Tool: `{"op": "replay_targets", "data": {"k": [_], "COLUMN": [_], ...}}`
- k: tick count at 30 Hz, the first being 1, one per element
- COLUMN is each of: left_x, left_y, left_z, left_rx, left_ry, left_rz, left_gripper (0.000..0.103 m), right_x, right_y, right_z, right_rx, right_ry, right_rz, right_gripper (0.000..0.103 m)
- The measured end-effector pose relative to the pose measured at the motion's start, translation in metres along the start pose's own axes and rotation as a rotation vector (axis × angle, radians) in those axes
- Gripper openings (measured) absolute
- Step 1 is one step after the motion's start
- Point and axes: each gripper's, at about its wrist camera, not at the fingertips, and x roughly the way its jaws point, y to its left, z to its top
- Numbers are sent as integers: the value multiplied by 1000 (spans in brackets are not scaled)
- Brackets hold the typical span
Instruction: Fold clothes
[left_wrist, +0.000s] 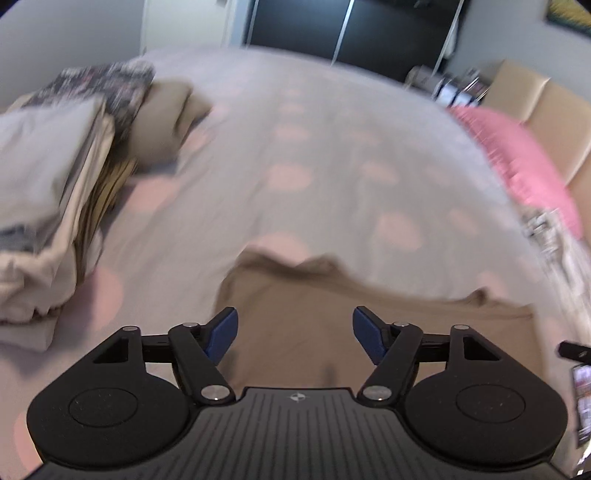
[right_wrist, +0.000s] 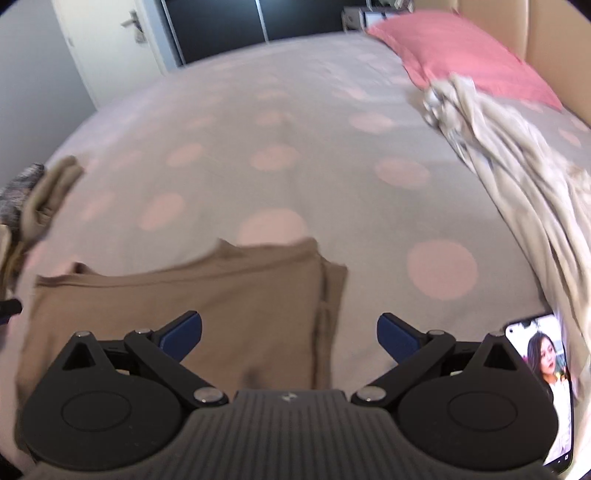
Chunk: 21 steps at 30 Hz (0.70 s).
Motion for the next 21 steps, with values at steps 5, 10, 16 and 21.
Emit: {"op": "replay_targets", "data": {"k": [5,10,16,21], "left_x": [10,21,29,30], "left_y": [5,10,13,10], "left_z": [-3,-5,-8,-8], "left_rx": [-4,-8,-8,9], "left_ry": [29,59,85,91], "left_rz": [18,37,47,52], "left_gripper": [64,64,64,64], "right_x": [16,31,49,50], "right_y": [-6,-9,-20,-14], "right_z": [2,2,-5,-10], "right_rx": [7,-7,58,44], "right_ry": [40,77,137,125], "right_rz": [3,-21,-35,-28], "right_gripper": [100,86,68,52]}}
